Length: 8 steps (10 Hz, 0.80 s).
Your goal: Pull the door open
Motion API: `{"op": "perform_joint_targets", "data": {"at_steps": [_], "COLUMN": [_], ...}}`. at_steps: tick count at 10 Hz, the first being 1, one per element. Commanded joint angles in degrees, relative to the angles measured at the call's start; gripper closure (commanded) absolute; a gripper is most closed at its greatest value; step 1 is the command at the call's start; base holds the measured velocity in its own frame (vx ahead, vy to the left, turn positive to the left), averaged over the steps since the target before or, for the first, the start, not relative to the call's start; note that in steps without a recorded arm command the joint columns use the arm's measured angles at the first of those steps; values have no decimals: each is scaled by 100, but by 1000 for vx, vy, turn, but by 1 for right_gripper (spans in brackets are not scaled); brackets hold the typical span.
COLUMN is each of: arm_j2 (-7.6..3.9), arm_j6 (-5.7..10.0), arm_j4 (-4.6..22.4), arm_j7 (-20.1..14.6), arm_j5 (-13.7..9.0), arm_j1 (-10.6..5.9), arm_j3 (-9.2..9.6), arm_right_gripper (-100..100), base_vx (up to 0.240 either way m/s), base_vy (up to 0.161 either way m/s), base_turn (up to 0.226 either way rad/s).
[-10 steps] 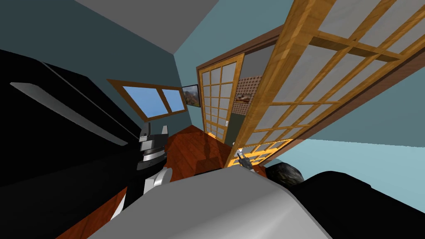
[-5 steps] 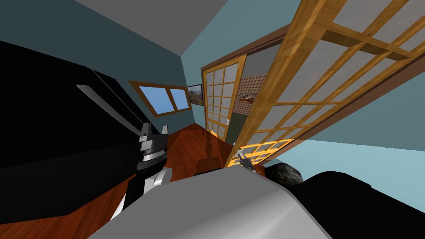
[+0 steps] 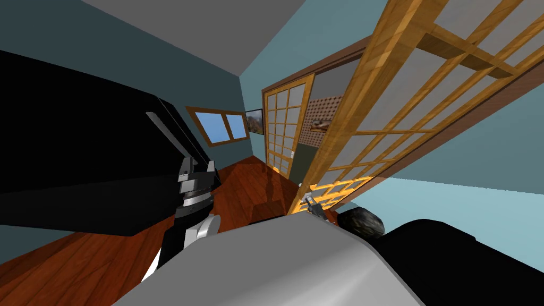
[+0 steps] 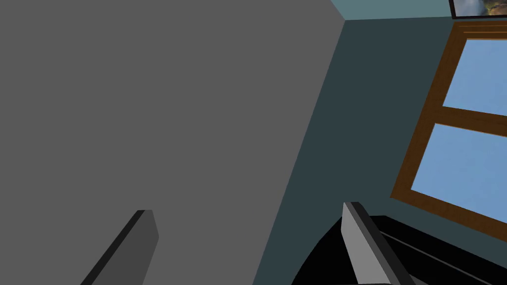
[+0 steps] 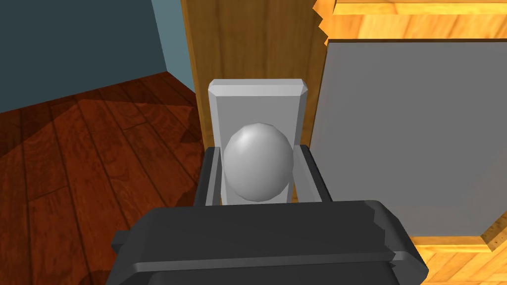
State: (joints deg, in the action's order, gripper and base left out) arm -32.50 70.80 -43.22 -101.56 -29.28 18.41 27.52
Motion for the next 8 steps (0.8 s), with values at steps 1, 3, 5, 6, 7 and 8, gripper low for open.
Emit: {"op": "perform_joint_targets", "data": {"at_steps": [1,3,5,6,7,8], "arm_j2": [0,-11,-27,-36,-45,-54], "arm_j6": [0,67,129,163,198,233], "arm_j4": [0,86,152,189,227,264], "arm_j7": [0,-48,-85,-106,-127,-148], "arm_j5": [0,11,13,14,16,17], "arm_j1": [0,-17,-44,-59,-74,-89], "arm_j3": [0,53,85,102,120,138], "arm_right_gripper": [100,100,100,100,100,100], "base_vx": [-79,-150,-196,-214,-220,-209], "base_vy": [-29,-45,-61,-31,-30,-44], "base_turn": [24,136,169,140,138,141]}}
